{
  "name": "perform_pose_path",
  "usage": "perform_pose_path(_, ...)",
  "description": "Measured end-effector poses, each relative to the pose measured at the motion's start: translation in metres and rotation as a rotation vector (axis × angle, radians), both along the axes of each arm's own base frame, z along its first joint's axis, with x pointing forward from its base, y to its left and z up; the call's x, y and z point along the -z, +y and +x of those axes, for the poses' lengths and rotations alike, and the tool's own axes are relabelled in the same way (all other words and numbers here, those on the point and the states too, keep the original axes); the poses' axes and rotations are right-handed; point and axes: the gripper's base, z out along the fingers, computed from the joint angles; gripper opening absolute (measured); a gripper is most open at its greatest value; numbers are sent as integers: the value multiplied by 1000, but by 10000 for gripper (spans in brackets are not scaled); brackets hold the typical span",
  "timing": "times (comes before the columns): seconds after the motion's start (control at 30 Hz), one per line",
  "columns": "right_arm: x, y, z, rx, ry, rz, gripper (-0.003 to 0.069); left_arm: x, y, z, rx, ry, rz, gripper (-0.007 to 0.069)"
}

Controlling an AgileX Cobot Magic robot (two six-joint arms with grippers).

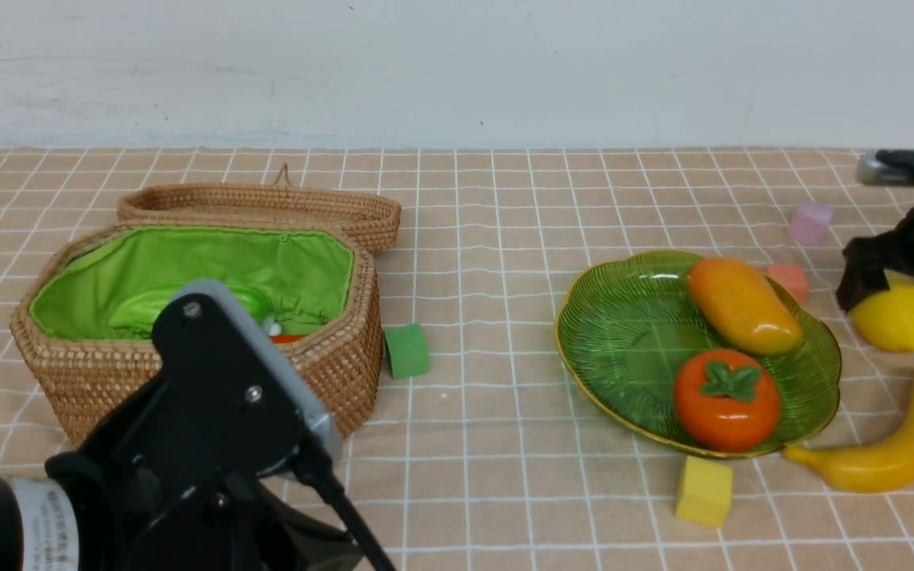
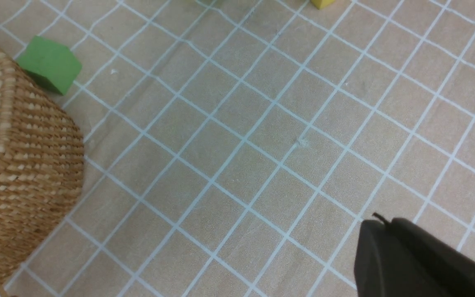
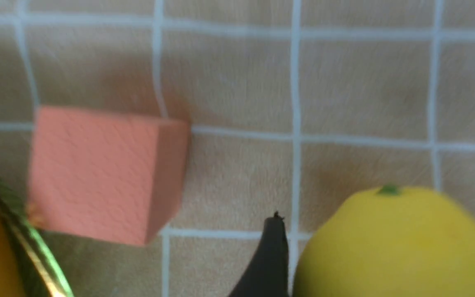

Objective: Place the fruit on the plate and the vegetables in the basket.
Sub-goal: Use the right arm to grab a lemon and put it into the right plate

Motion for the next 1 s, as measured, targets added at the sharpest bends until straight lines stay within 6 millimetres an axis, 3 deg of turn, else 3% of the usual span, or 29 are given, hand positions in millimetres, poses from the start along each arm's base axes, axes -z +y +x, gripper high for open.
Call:
perform_pose_path(0.07, 7, 0, -1, -4, 27, 5, 662, 0, 0, 0, 1, -1, 1, -6)
perform_pose_path(0.3, 7, 0, -1, -7, 42, 8, 587, 0, 1, 1, 4, -15, 11, -6)
perform_pose_path(0.43, 4, 1, -3, 9, 55, 22, 584, 0, 1, 1, 4, -16, 13, -6)
perform_pose_path(0.53, -13, 5, -10, 40, 83, 56, 584, 0, 1, 1, 5, -18, 14, -11)
perform_pose_path(0.57, -27, 8, -14, 45, 75, 79, 584, 0, 1, 1, 5, -18, 14, -12)
perform_pose_path(0.63, -63, 27, -22, 24, 44, 142, 584, 0, 1, 1, 5, -21, 13, -12)
perform_pose_path(0.7, -79, 40, -26, -3, 25, 177, 584, 0, 0, 1, 5, -23, 11, -12)
perform_pose_path(0.77, -106, 82, -30, -108, -25, 244, 584, -1, 0, 2, 6, -31, 3, -12)
perform_pose_path(0.8, -115, 113, -32, -186, -41, 272, 584, -1, 0, 2, 6, -33, 1, -12)
perform_pose_path(0.83, -116, 113, -33, -187, -44, 275, 584, -1, 0, 2, 6, -34, 0, -12)
perform_pose_path(0.9, -117, 173, -39, -325, -27, 284, 584, -2, 0, 2, 6, -34, -1, -12)
perform_pose_path(0.97, -104, 211, -45, -408, 23, 239, 584, -1, 0, 2, 6, -33, 0, -12)
perform_pose_path(1.0, -103, 218, -47, -421, 29, 235, 584, -2, 0, 2, 6, -34, -1, -12)
